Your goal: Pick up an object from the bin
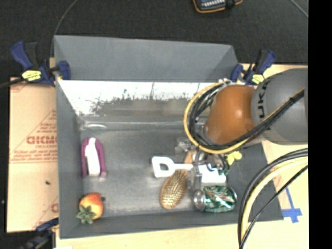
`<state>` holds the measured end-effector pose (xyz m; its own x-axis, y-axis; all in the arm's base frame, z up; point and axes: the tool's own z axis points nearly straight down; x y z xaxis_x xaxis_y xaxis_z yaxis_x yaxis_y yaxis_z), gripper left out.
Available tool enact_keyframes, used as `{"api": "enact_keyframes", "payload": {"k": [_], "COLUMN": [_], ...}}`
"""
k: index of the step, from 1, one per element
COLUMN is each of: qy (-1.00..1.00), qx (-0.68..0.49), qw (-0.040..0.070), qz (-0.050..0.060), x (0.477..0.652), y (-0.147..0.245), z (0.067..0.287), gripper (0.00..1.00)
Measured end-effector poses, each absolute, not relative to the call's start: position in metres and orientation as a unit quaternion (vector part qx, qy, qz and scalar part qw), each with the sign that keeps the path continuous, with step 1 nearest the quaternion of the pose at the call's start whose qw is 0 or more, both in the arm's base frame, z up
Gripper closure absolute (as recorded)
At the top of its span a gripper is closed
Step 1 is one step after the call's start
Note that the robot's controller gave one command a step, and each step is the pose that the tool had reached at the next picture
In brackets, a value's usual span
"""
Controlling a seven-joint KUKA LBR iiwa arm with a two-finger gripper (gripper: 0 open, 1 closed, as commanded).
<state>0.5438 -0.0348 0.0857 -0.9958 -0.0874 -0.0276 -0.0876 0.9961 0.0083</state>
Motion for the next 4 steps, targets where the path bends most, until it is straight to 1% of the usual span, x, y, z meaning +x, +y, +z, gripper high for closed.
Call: {"api": "enact_keyframes", "payload": {"k": [1, 2, 3, 4], "qy": [0.982, 0.998, 0.998, 0.998], "qx": [-0.184, -0.055, -0.055, -0.053], "qw": [0.03, 0.021, 0.021, 0.026], "qz": [-0.003, 0.003, 0.003, 0.001], "x": [0.526, 0.552, 0.552, 0.559], "y": [-0.02, -0.023, -0.023, -0.015], "z": [0.089, 0.078, 0.078, 0.076], "gripper": [0.0, 1.0, 1.0, 1.0]}}
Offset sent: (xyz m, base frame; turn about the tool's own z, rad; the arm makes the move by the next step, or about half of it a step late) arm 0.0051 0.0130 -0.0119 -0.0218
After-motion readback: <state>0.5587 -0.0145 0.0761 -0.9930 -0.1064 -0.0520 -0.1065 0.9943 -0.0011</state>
